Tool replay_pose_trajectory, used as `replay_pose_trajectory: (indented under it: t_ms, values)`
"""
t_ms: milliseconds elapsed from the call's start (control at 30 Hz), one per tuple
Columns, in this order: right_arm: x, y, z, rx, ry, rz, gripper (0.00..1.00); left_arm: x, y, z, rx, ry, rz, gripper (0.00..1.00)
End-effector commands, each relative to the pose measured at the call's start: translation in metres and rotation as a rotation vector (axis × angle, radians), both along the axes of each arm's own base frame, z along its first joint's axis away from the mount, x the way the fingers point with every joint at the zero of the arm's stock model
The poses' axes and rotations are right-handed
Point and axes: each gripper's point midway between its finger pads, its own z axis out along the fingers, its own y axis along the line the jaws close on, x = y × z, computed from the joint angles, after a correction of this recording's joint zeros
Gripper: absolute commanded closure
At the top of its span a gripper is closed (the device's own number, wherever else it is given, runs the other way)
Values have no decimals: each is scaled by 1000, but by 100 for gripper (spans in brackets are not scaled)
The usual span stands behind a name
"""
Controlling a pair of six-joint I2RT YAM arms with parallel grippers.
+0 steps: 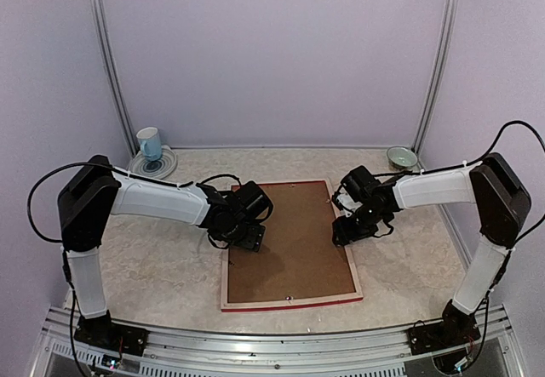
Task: Put the photo into the frame
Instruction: Press the fastener onto the backboard.
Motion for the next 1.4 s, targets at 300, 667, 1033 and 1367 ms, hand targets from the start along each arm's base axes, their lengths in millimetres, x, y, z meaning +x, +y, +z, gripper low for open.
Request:
replay_pose_trajectory:
  t_ms: [300,667,1033,1367]
  values:
    - [-12,-15,-22,-75,42,-27,59,-3,5,-3,15,5,-2,22]
    - [-23,-16,-20,-55,68,-30,66,-3,12,-1,21,0,12,22]
    - [-19,-15,1,-33,42,-52,78,-2,13,0,16,-4,20,22]
    - [-12,0,18,44,30,-67,40,-3,14,0,16,-6,23,22]
